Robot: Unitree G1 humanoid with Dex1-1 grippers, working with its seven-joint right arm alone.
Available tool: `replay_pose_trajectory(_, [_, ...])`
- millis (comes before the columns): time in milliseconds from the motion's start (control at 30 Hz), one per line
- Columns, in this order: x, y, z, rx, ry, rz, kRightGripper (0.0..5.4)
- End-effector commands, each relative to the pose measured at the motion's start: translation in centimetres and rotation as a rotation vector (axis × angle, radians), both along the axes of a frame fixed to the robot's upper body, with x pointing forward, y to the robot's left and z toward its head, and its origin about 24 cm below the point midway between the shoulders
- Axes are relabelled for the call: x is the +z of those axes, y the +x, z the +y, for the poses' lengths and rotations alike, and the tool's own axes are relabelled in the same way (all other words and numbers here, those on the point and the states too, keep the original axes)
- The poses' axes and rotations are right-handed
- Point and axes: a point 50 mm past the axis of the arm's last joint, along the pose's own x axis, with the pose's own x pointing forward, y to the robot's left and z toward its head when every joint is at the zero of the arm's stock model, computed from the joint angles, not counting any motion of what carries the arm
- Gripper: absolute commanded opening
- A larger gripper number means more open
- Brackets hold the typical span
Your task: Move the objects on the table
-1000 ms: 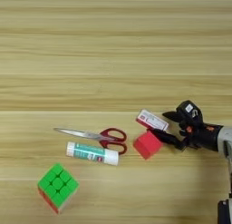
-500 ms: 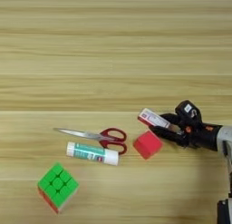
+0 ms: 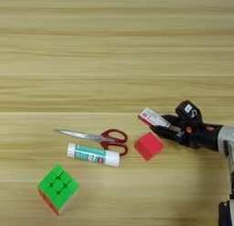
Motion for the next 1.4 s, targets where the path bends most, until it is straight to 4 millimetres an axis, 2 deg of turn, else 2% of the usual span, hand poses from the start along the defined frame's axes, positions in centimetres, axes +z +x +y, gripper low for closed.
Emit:
replay_pose_trajectory(33, [5.0,2.8,0.2,0.025,-0.025,-0.193,2.09])
replay_pose_trajectory(367, [8.3,4.5,3.1,0.12,-0.007,-0.304,2.09])
replay_pose_trajectory(533, [9.3,4.7,4.6,0.167,0.001,-0.336,2.09])
replay_pose_trajectory(767, [10.6,4.7,8.5,0.28,0.032,-0.393,2.09])
replay_pose_trajectory(1133, [11.1,4.3,13.4,0.37,0.05,-0.403,2.09])
replay_pose_trajectory(1400, [10.9,2.6,16.5,0.47,0.075,-0.377,2.09])
